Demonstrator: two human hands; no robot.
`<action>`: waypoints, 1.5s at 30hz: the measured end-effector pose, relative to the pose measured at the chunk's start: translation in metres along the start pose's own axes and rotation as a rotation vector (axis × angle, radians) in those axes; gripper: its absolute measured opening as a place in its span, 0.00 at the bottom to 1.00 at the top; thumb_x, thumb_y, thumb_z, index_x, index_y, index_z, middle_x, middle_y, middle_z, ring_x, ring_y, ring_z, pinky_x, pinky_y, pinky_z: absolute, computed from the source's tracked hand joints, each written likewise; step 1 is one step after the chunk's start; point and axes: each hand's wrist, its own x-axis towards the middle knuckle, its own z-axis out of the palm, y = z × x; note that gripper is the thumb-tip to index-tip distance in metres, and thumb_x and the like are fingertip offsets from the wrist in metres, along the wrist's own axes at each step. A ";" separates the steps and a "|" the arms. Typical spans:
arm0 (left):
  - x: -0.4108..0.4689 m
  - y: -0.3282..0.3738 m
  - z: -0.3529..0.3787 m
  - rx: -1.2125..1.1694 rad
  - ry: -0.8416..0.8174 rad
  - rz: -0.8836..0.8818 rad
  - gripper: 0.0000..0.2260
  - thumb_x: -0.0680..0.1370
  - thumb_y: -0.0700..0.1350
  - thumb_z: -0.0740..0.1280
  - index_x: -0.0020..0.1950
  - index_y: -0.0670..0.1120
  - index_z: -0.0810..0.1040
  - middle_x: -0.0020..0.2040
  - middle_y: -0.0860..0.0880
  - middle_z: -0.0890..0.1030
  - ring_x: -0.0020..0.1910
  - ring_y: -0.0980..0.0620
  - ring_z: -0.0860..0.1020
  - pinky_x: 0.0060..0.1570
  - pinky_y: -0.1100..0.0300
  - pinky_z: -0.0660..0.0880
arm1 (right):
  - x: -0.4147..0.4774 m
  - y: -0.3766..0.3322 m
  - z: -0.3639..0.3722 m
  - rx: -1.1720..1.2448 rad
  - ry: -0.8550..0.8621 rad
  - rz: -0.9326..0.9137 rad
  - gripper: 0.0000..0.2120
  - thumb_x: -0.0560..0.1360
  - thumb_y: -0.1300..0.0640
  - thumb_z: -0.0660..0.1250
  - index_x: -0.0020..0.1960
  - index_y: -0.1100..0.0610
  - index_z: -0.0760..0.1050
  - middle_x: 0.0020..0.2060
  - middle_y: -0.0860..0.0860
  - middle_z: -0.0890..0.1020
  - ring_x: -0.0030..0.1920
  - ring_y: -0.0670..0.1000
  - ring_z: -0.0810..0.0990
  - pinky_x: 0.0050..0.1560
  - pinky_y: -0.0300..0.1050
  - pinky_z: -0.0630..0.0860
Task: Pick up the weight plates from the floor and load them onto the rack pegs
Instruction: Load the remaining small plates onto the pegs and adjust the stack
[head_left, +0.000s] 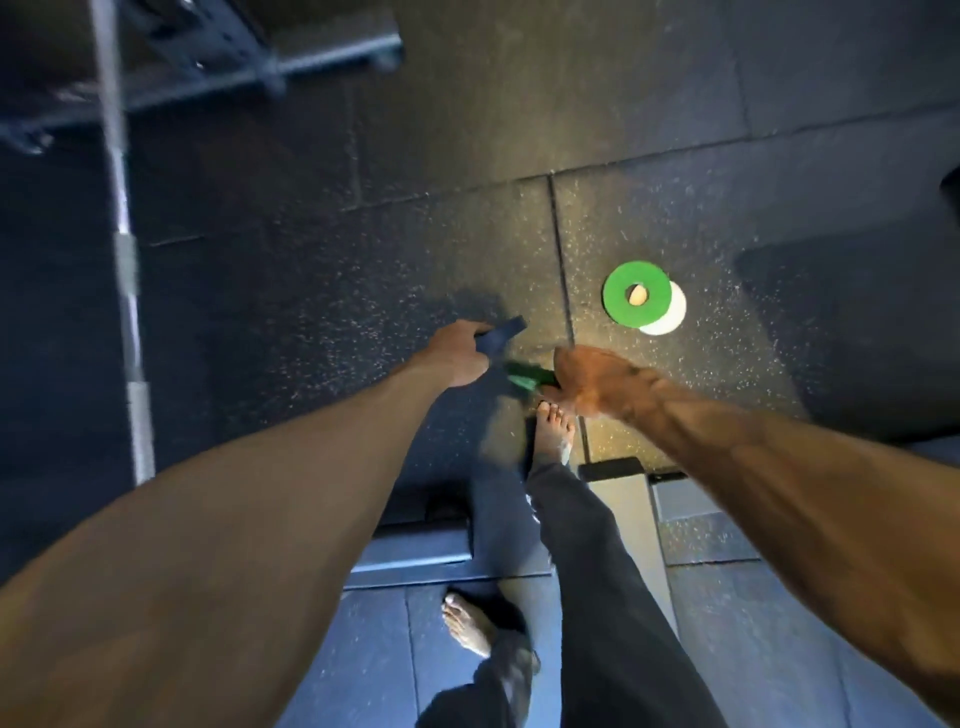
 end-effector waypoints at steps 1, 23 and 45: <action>-0.027 -0.006 -0.006 -0.022 0.029 -0.002 0.16 0.78 0.39 0.64 0.65 0.50 0.76 0.55 0.47 0.78 0.52 0.46 0.76 0.51 0.55 0.72 | -0.019 -0.016 0.000 -0.051 -0.013 -0.027 0.17 0.81 0.47 0.62 0.59 0.61 0.73 0.49 0.57 0.79 0.45 0.53 0.75 0.52 0.49 0.77; -0.462 -0.166 0.051 -0.951 0.448 0.138 0.13 0.75 0.53 0.72 0.48 0.42 0.82 0.40 0.44 0.85 0.37 0.49 0.83 0.40 0.58 0.81 | -0.355 -0.195 0.109 0.321 0.191 -0.094 0.17 0.85 0.60 0.54 0.73 0.55 0.66 0.65 0.63 0.75 0.61 0.66 0.78 0.59 0.59 0.77; -0.697 -0.401 0.272 -1.830 0.613 0.007 0.14 0.80 0.54 0.65 0.51 0.44 0.81 0.41 0.44 0.86 0.39 0.47 0.84 0.46 0.52 0.79 | -0.444 -0.382 0.350 0.419 -0.356 -0.250 0.21 0.84 0.45 0.55 0.71 0.55 0.71 0.59 0.49 0.78 0.60 0.50 0.76 0.58 0.48 0.72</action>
